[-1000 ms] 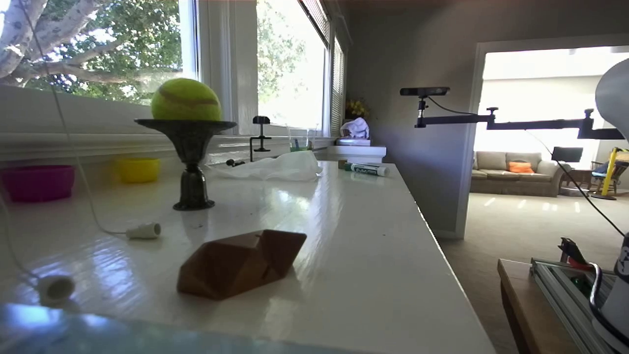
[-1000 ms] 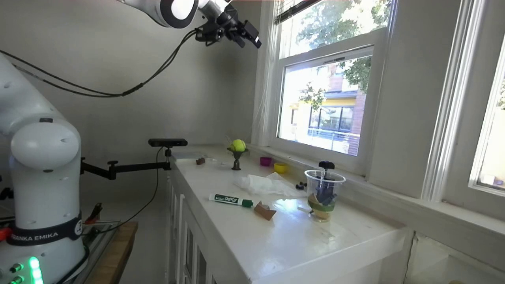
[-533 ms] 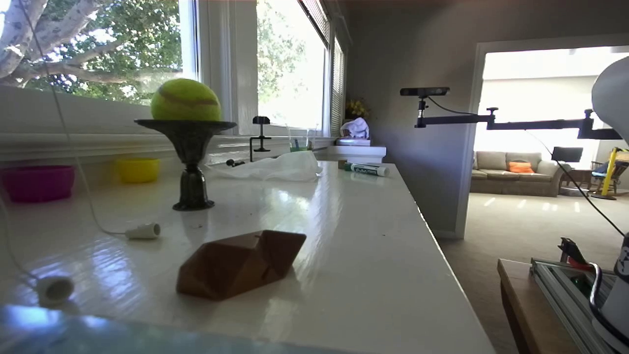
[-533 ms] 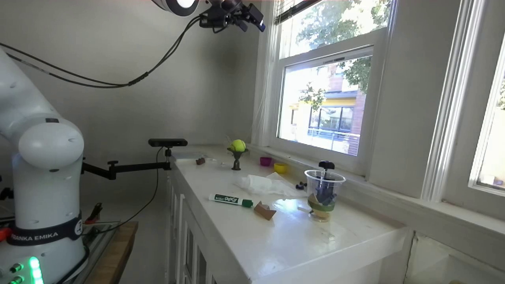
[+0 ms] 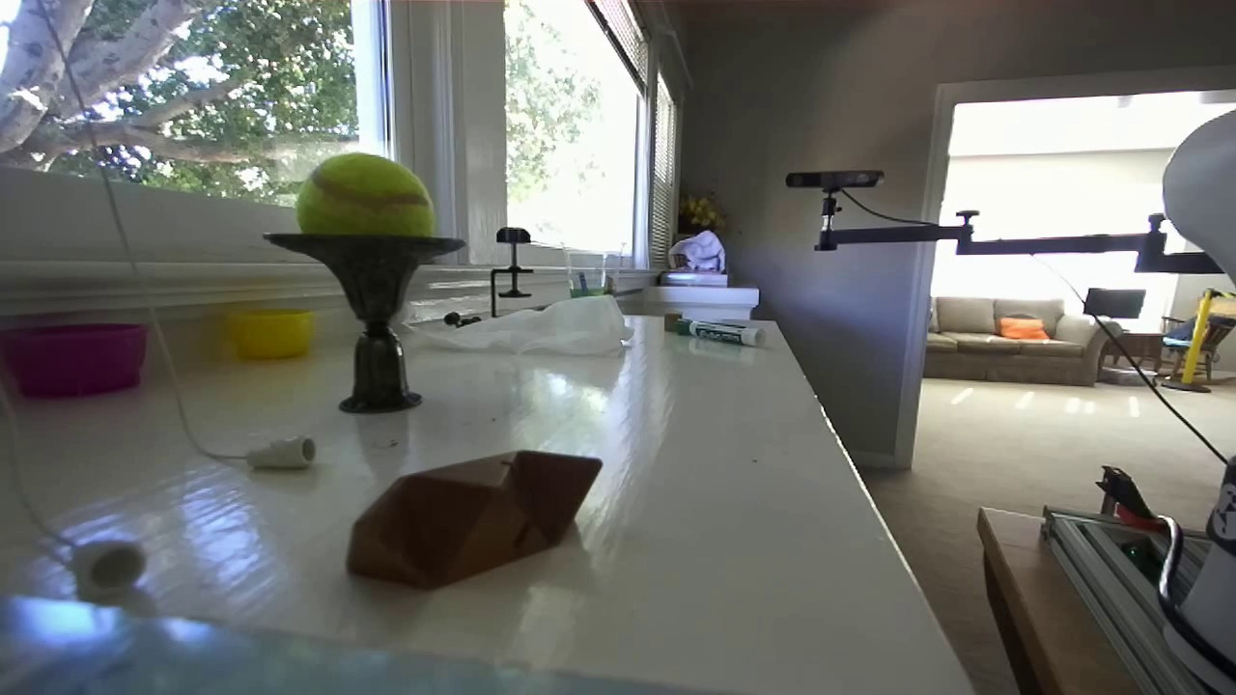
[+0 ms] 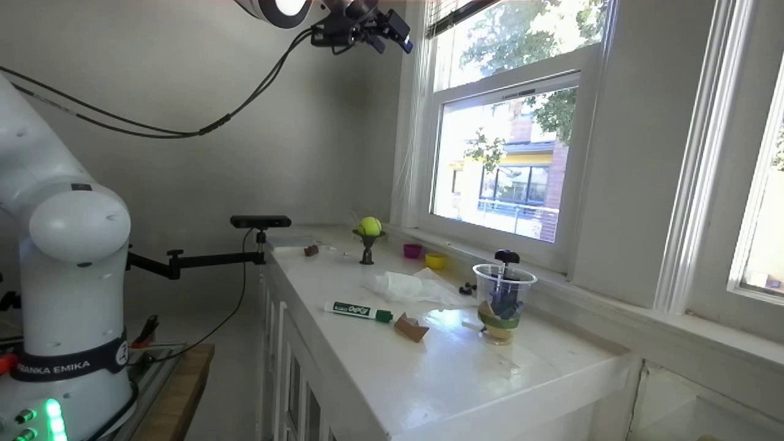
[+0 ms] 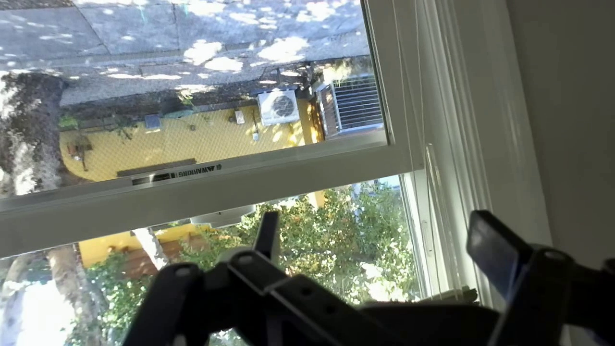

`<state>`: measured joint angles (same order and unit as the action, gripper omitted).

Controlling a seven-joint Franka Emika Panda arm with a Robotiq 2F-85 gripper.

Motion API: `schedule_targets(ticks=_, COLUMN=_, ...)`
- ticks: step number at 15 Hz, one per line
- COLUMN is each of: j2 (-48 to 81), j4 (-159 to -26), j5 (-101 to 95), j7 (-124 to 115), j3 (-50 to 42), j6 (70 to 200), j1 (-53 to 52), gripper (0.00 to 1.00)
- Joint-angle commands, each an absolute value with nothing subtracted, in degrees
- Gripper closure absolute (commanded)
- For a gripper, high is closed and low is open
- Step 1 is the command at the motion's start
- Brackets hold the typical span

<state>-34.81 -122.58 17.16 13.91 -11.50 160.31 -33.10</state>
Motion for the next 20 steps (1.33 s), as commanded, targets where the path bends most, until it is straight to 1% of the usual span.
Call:
schedule_targets(ticks=1, j2=-33.7, j4=-122.6, j5=19.8, j7=22.2, j3=-15.0, j6=161.0, j1=-36.4, gripper=0.00)
schedule_targets(ticks=6, j2=-32.0, j4=-119.7, j5=20.6, j7=33.1, j3=-20.4, j6=162.5, j1=-44.5, gripper=0.00)
schedule_targets(ticks=12, j2=-30.6, j4=-115.3, j5=21.2, j7=38.2, j3=-25.8, j6=161.3, j1=-55.8, gripper=0.00)
schedule_targets(ticks=20, j2=-25.2, j4=-109.2, j5=22.7, j7=38.1, j3=-30.0, j6=161.3, j1=-61.1, gripper=0.00)
